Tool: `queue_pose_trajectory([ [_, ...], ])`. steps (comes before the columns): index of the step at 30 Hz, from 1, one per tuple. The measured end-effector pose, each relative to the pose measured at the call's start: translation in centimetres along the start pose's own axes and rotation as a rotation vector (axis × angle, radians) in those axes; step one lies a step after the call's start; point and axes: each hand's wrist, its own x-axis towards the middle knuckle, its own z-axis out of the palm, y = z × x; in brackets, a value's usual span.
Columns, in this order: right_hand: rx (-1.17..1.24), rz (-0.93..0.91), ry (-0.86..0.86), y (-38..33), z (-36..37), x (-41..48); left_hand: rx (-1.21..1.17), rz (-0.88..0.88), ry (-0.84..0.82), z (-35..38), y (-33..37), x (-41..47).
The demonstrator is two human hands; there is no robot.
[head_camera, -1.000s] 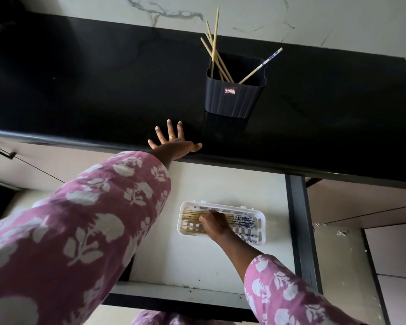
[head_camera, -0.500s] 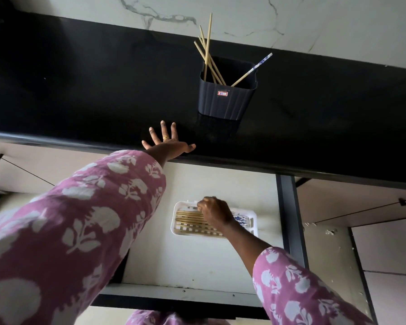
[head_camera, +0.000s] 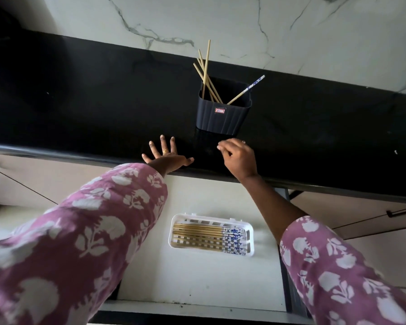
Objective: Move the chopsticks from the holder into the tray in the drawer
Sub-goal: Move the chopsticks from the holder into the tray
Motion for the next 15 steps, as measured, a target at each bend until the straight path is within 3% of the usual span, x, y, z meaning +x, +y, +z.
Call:
queue_pose_trajectory([
  [6, -0.043, 0.035, 0.070, 0.3, -0.1, 5.9, -0.013, 0.010, -0.012, -0.1, 0.0, 0.0],
  [15, 0.114, 0.409, -0.201, -1.0, 1.1, 14.6, -0.008, 0.014, -0.025, -0.2, -0.1, 0.3],
])
